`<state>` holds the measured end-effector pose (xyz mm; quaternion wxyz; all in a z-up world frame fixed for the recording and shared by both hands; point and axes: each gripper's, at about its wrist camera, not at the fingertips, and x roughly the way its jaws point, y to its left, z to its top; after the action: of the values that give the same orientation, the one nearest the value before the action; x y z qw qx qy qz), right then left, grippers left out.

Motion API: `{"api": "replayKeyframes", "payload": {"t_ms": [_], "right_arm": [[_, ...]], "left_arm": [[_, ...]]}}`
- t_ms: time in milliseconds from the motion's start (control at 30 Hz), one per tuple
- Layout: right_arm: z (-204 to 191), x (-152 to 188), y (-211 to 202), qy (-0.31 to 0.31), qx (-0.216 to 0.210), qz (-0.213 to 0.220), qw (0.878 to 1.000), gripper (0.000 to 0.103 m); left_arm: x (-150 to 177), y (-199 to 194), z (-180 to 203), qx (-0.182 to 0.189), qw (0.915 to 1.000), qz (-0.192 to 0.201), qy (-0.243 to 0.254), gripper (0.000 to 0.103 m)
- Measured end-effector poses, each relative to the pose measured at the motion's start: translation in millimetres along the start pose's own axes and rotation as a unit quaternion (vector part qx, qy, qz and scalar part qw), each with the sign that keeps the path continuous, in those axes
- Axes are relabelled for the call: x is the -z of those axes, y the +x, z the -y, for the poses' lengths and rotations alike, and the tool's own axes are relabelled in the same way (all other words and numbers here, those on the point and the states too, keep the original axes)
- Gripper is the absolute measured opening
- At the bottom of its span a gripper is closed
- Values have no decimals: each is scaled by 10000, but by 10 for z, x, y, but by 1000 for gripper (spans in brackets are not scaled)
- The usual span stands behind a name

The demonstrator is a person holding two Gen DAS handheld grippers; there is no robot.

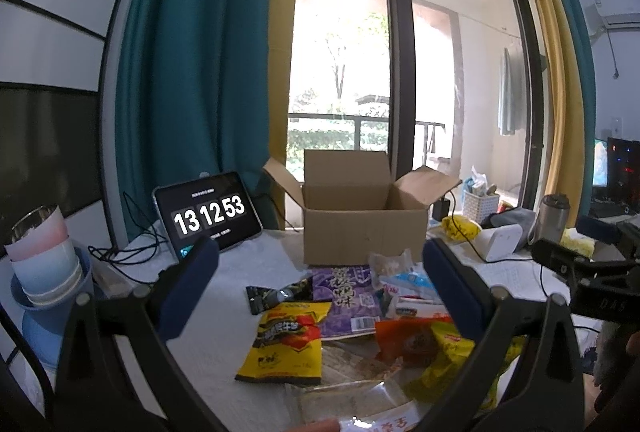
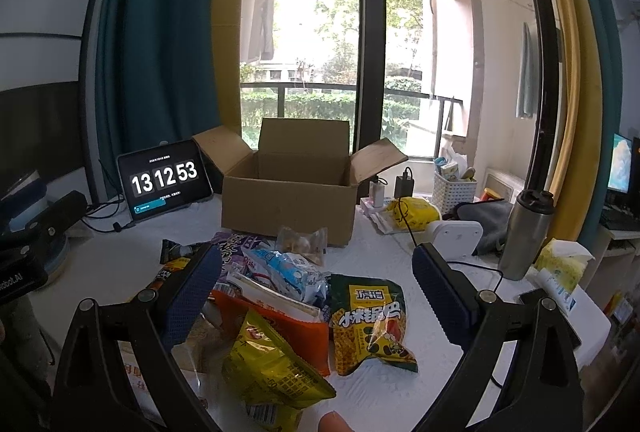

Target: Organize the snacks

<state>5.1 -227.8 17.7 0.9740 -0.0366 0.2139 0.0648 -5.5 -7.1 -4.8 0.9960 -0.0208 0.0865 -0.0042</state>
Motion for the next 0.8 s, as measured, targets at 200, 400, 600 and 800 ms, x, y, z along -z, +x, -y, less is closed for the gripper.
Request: {"api": "replayKeyframes", "payload": {"t_ms": [200,400,600,800], "right_arm": [[-3,8,-2,13,-9,-14,10000,98],[-7,41,-9,10,-32,-24,10000,98],[-7,37,-12,13,-36,-38,10000,98],[-9,43,-13,14,-45,-44,10000,98]], "left_arm": [[9,-5,-4,5,10000,-5,-9,103],[24,-18,-12,-11,10000,5,-4,103],[45,-37,-17,-12,10000,8,-7,103],[45,-44,-20,-1,10000,6,-18,103]]}}
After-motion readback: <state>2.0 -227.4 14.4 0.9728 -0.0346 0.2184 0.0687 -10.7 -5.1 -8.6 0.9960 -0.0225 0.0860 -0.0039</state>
